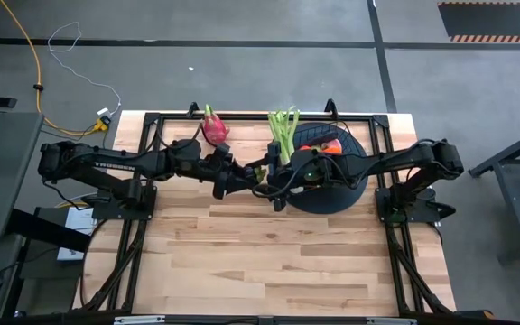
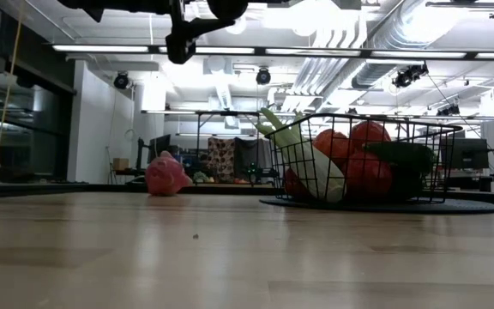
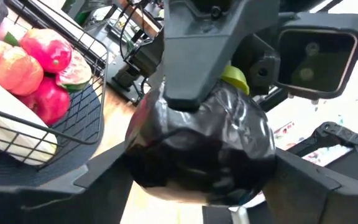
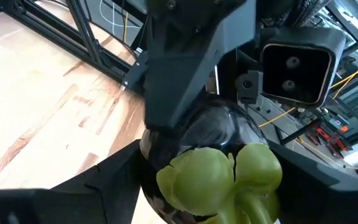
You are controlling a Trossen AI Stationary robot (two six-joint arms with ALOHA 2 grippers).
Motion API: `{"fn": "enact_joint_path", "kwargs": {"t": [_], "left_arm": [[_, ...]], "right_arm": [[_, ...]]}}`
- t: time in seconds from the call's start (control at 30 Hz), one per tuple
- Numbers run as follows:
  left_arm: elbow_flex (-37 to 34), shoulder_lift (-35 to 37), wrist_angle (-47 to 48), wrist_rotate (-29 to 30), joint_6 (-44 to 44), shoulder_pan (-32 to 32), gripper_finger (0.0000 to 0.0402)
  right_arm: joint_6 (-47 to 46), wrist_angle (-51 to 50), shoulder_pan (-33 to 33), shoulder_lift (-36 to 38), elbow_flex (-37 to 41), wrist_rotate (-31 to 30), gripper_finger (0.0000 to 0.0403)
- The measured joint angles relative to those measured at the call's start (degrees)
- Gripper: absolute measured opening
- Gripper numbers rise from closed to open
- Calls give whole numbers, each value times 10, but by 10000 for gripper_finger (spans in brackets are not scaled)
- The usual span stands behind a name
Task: Build produce basket
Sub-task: Put the mangosteen into the wire basket
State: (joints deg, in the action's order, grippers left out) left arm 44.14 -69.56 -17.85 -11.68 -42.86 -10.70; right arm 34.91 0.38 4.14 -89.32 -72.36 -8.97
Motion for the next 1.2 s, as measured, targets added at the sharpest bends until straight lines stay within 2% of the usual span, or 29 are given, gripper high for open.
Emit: {"fn": "enact_joint_path", "kwargs": {"t": [0.2,0.37,0.57,0.77,0.93,1.1,1.2], "left_arm": [[0,0,-1,-36,8,-30,343],[0,2,5,-87,16,-68,361],[0,44,120,-93,82,-141,362],[-1,144,218,12,208,-193,362],[-1,242,214,120,322,-179,356],[0,291,209,184,325,-127,353],[-1,292,210,212,307,-81,353]], "right_arm": [[-1,-2,0,0,0,-1,276],[-1,-7,0,3,1,-18,276],[0,-93,-2,48,1,-78,275],[-104,-250,-40,124,1,-96,275],[-240,-363,-94,210,36,-67,275],[-341,-318,-114,335,159,-42,275],[-416,-227,-108,410,250,-40,275]]}}
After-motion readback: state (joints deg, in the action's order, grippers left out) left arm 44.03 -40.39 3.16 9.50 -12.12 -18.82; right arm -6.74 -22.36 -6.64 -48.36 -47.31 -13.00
